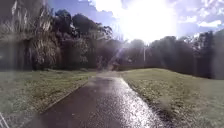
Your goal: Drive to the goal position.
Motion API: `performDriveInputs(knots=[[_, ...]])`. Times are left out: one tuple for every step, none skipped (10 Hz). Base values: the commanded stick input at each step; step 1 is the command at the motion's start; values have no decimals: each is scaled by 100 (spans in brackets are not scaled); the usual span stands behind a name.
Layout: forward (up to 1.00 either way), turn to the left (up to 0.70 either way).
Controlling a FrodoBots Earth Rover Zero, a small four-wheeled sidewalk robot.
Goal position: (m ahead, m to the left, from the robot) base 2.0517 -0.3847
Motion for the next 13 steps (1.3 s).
performDriveInputs(knots=[[65,0],[69,0],[70,0],[70,0],[70,0],[70,0],[70,0],[70,0],[70,0],[70,0],[70,0],[70,0],[70,0]])
